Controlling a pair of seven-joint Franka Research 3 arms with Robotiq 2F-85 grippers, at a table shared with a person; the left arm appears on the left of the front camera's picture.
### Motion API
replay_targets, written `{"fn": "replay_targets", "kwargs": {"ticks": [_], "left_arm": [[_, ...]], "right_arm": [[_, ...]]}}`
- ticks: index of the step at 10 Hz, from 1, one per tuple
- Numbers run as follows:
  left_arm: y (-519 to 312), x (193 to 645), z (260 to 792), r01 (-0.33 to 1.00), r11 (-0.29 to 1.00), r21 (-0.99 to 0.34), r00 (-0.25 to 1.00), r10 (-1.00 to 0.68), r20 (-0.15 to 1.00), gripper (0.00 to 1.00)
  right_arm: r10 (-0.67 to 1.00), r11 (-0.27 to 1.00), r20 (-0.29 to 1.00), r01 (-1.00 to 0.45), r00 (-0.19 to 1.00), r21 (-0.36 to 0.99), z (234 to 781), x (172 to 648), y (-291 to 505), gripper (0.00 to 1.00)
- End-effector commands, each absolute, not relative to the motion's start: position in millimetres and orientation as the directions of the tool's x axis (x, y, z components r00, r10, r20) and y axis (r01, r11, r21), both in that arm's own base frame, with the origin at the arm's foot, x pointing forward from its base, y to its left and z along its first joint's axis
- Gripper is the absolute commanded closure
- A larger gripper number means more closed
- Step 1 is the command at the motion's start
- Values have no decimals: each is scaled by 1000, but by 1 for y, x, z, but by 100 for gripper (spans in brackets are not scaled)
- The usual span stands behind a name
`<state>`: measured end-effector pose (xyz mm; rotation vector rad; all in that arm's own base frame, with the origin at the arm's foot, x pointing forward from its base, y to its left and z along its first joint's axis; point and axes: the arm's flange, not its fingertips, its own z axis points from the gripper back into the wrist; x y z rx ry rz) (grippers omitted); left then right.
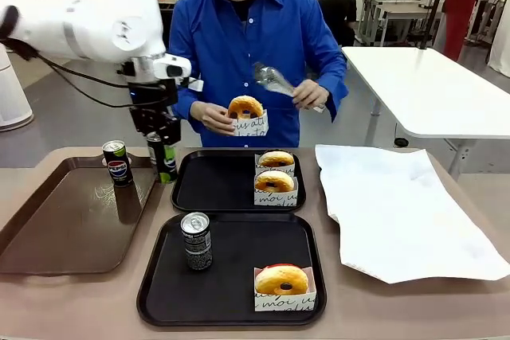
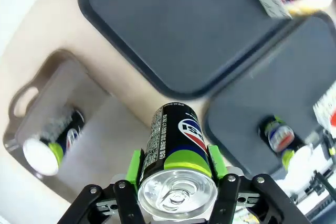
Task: Set up donuts and drinks on trays.
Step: Pick up one Pepsi coke from the Handle tray and place it on the Flat Tray without a Pepsi coke.
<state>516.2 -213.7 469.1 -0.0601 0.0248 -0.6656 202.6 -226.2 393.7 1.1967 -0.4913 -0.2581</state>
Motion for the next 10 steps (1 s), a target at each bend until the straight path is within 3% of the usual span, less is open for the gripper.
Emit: {"fn": "replay_targets", "kwargs": {"ticks": [1, 3, 4, 10], "left_arm": [[-133, 429, 501, 648, 746, -153, 756, -655, 3, 41], [-67, 352, 521, 625, 762, -171, 780, -618, 99, 41], [-52, 339, 526, 605, 779, -162, 796, -594, 116, 41], [-34, 324, 529, 589, 786, -188, 808, -574, 133, 41]], "right_arm": [[-450, 344, 250, -92, 857, 934, 393, 204, -226, 0], [-450, 344, 250, -92, 857, 934, 393, 204, -226, 0], [-450, 344, 250, -92, 857, 934, 393, 204, -226, 0], [-450, 344, 250, -92, 857, 934, 393, 204, -226, 0]]}}
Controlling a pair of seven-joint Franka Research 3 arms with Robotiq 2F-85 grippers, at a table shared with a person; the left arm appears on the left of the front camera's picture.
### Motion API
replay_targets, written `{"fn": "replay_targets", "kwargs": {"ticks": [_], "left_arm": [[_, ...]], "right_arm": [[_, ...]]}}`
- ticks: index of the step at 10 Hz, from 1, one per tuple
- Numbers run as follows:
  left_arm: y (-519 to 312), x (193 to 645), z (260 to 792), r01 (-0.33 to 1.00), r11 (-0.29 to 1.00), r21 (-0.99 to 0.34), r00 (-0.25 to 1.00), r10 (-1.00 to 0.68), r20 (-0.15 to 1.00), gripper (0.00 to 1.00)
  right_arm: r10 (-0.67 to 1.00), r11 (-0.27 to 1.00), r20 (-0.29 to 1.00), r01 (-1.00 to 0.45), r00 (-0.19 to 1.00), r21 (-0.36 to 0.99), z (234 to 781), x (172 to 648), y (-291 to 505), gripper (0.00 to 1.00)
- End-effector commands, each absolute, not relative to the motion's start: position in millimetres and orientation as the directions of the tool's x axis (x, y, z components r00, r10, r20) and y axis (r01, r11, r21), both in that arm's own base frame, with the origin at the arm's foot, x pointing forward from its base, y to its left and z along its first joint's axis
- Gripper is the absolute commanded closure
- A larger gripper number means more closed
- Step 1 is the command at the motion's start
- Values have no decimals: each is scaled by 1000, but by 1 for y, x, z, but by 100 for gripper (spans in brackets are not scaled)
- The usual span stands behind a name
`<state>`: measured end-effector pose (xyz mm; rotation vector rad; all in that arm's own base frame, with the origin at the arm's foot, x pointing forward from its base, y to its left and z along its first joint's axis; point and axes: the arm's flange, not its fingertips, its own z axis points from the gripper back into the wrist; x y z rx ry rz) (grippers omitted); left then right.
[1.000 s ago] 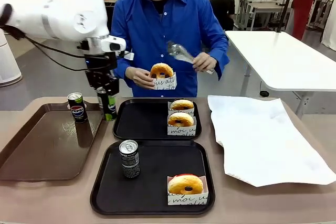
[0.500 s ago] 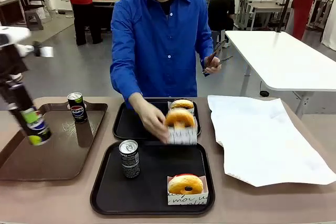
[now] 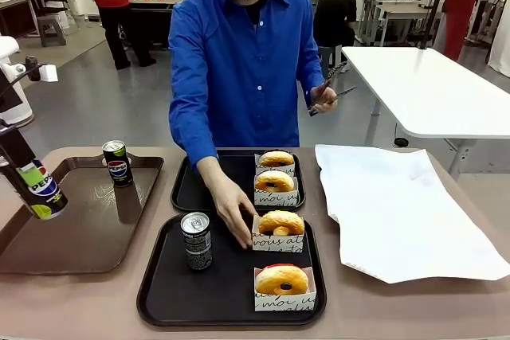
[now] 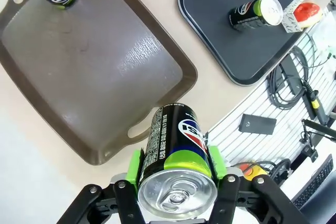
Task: Set up donuts and drinks on trays.
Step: Pick up one Pepsi coke from the Handle tray and place it on the Flat Tray without a Pepsi coke.
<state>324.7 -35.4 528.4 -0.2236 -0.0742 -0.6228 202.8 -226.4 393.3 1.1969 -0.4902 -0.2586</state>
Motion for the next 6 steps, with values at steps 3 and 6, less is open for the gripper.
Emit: {"fn": "replay_targets", "kwargs": {"ticks": [3, 6], "left_arm": [[-51, 341, 528, 582, 799, -152, 813, -567, 135, 41], [-133, 433, 517, 557, 830, 29, 826, -557, 86, 41]], "right_arm": [[-450, 344, 250, -92, 857, 934, 393, 204, -226, 0], [-450, 344, 250, -92, 857, 934, 393, 204, -226, 0]]}}
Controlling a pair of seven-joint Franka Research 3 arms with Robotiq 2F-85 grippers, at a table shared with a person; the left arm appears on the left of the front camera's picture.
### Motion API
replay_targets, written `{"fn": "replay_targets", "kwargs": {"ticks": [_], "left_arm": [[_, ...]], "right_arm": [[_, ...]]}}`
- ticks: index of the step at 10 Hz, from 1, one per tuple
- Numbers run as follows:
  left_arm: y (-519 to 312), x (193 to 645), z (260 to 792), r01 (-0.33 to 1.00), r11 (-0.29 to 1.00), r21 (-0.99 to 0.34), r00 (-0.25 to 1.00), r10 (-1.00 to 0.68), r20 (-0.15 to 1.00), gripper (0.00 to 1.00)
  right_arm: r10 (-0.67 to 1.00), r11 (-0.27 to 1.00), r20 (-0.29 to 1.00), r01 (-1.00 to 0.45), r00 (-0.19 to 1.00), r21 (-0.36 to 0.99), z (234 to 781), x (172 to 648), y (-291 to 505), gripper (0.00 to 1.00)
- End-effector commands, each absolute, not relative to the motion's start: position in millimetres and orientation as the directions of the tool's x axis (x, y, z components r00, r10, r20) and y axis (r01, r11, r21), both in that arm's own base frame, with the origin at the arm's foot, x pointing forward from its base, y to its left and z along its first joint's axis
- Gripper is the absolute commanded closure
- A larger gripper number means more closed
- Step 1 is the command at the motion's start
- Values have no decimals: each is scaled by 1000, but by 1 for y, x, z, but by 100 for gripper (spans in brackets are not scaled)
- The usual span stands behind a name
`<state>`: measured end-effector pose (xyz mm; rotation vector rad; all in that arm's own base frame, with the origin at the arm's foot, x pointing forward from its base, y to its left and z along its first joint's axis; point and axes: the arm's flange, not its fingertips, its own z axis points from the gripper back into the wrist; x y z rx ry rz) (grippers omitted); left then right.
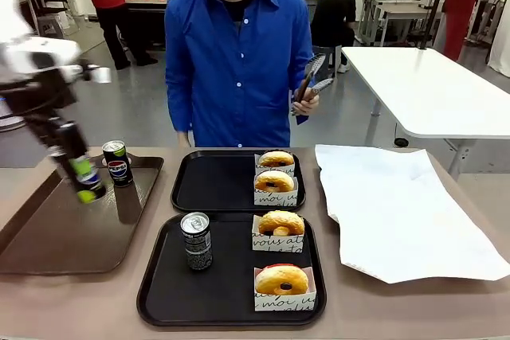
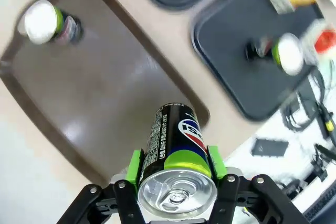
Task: Set up donuts and drinks on trays.
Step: Pick up one Pepsi coke from the Handle tray and place it on the Flat Tray without a Pepsi coke.
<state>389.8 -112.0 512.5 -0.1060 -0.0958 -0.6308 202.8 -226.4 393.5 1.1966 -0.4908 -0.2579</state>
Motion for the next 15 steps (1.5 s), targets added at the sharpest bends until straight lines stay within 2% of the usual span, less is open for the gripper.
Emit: {"fn": "replay_targets", "kwargs": {"ticks": [1, 3, 6, 10, 15], "left_arm": [[-159, 463, 509, 570, 821, 39, 818, -571, 69, 41], [-202, 512, 473, 562, 822, 87, 824, -566, 19, 41], [-241, 560, 431, 541, 836, 89, 836, -547, 54, 41], [-293, 557, 397, 548, 830, 100, 819, -557, 136, 41], [-330, 554, 373, 596, 802, 38, 799, -597, 78, 41]], "right_arm": [[-450, 344, 250, -92, 857, 934, 393, 204, -226, 0], [-450, 344, 250, -92, 857, 934, 393, 204, -226, 0], [-450, 344, 250, -92, 857, 934, 393, 204, -226, 0], [-450, 344, 250, -92, 857, 934, 393, 204, -226, 0], [-450, 344, 250, -92, 857, 934, 393, 204, -226, 0]]}}
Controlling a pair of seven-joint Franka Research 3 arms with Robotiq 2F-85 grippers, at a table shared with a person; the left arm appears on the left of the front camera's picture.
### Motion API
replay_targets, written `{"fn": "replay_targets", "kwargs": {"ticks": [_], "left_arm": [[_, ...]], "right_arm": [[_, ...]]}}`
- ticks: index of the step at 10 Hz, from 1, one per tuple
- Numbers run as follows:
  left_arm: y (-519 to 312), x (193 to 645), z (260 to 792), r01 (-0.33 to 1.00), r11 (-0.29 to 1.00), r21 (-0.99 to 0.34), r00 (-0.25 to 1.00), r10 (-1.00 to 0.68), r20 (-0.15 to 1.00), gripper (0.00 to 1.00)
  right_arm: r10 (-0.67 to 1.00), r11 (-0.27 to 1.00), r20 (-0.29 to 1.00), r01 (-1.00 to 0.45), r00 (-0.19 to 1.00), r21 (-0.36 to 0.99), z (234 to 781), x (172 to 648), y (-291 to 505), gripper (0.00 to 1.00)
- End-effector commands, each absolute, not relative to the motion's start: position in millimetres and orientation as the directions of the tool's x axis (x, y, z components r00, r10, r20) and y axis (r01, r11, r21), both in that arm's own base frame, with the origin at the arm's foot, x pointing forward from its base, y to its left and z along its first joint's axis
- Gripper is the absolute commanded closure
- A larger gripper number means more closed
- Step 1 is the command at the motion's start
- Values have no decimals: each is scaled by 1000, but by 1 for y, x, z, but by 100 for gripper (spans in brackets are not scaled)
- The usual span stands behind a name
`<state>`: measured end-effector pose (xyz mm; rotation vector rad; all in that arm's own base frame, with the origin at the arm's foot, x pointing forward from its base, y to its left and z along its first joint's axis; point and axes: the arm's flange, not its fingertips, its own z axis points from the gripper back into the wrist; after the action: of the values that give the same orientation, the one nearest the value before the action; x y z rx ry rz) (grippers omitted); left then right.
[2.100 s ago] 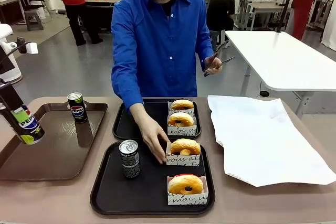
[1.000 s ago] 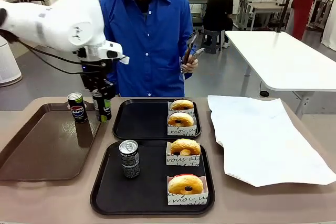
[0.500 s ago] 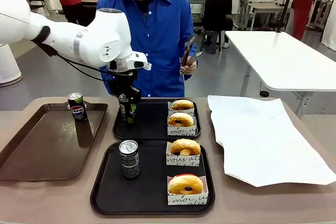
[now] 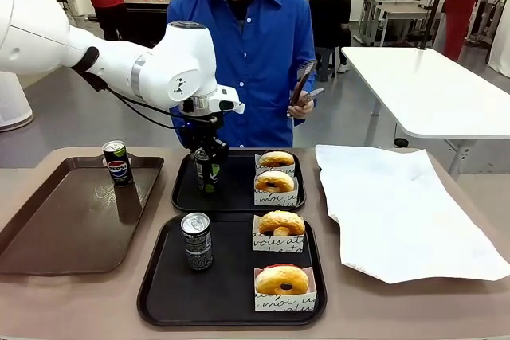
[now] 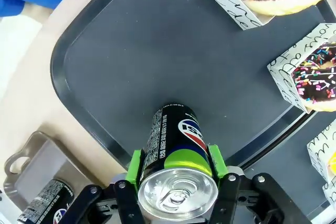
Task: Set up donuts and drinks on trays.
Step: Pick up one Pepsi coke from the Handle tray and place it on the Flat Tray without a Pepsi coke.
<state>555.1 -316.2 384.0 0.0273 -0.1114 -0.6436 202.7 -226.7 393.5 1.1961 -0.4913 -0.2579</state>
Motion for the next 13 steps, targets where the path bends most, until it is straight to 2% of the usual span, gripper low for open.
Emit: {"fn": "replay_targets", "kwargs": {"ticks": [1, 2, 3, 4, 5, 13], "left_arm": [[-330, 554, 376, 597, 802, 25, 799, -597, 73, 22], [-329, 554, 377, 598, 801, 12, 799, -597, 69, 22], [-329, 552, 378, 599, 801, 10, 799, -598, 67, 2], [-330, 549, 379, 609, 793, 18, 790, -609, 68, 20], [-331, 548, 382, 619, 785, 35, 782, -619, 71, 0], [-328, 538, 406, 645, 759, 93, 754, -651, 84, 0]], "right_arm": [[-450, 344, 250, -92, 857, 934, 393, 204, -226, 0], [-450, 344, 250, -92, 857, 934, 393, 204, -226, 0], [-450, 344, 250, -92, 857, 934, 393, 204, -226, 0], [-450, 344, 250, -92, 857, 934, 393, 204, -226, 0], [-450, 344, 250, -92, 857, 934, 393, 204, -226, 0], [-450, 344, 250, -92, 857, 934, 393, 204, -226, 0]]}}
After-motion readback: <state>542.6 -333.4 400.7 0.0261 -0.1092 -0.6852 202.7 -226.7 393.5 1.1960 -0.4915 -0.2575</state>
